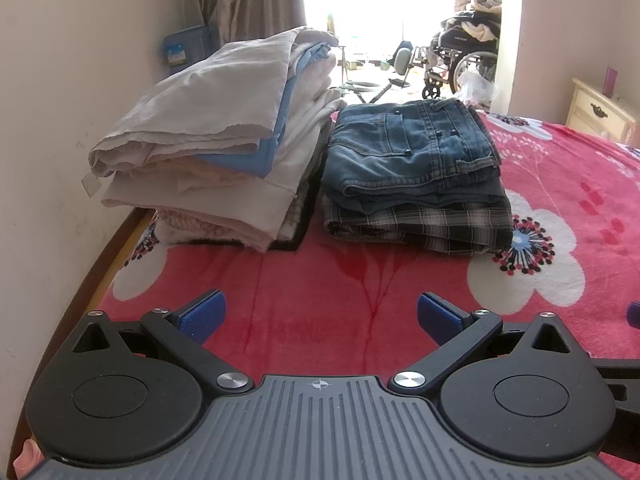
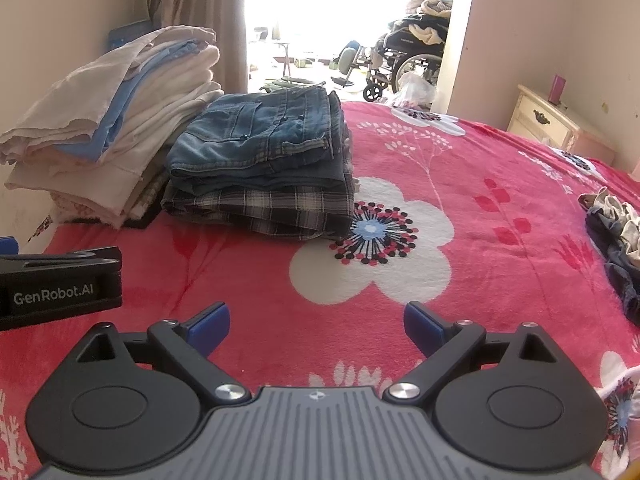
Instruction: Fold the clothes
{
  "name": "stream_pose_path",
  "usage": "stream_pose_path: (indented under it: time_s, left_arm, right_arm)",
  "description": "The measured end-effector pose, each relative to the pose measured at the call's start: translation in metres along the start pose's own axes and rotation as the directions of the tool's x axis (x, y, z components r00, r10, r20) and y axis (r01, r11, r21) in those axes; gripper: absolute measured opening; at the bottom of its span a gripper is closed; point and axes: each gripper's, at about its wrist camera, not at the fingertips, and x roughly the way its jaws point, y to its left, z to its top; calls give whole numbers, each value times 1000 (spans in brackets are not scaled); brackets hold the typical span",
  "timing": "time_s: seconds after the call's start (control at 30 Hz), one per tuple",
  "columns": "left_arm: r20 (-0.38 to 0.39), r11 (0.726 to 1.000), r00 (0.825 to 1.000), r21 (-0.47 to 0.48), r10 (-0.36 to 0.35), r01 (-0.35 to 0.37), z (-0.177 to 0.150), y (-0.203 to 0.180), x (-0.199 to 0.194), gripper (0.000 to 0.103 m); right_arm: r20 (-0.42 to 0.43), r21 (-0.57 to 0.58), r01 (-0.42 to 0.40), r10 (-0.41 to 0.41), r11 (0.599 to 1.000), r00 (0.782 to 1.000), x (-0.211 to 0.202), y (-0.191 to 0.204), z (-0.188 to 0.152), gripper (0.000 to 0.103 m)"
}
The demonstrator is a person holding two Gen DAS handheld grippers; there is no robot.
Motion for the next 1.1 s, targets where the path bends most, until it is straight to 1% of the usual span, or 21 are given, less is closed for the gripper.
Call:
stream_pose_path:
  time_s: [1.1]
  left_arm:
    - [-8,1000,1000,-1,6,-6,-1,1,2,103]
  right_arm:
    - [-7,-8,11,-11,1000,1000,2,2,-2,98]
